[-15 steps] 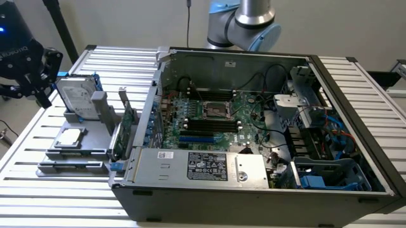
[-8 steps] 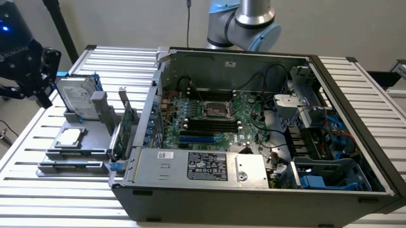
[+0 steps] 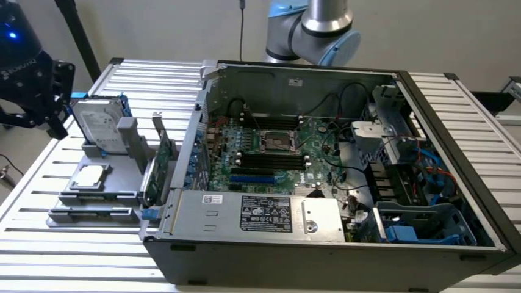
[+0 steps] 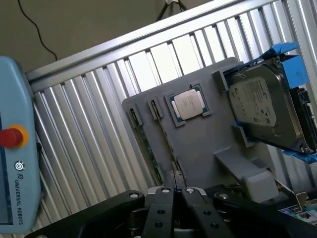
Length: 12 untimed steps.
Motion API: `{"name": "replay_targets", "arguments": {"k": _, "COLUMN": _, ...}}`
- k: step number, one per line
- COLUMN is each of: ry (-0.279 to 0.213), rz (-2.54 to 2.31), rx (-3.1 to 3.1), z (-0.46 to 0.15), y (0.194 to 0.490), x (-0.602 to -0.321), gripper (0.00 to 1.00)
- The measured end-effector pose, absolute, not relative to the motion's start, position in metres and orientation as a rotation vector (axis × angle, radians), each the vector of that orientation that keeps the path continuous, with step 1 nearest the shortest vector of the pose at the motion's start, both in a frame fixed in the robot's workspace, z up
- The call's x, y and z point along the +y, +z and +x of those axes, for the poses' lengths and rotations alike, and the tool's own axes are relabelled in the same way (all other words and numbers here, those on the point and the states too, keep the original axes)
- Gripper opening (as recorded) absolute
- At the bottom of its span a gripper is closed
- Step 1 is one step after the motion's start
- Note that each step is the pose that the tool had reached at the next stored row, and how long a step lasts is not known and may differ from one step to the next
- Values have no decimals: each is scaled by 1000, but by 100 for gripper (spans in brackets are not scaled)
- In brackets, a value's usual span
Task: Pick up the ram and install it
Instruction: 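Pick up the ram and move it above insertion slot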
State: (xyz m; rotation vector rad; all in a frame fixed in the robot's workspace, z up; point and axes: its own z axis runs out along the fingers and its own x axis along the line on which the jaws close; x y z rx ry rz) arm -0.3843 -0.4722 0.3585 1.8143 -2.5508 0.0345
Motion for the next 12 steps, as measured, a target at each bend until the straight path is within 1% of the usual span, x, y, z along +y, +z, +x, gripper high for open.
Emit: {"name": "replay_targets", "arguments": {"k": 12, "ry": 39, "rz": 2024, "rx": -2388, "z": -384, "y": 358, "x": -472, "gripper": 11}}
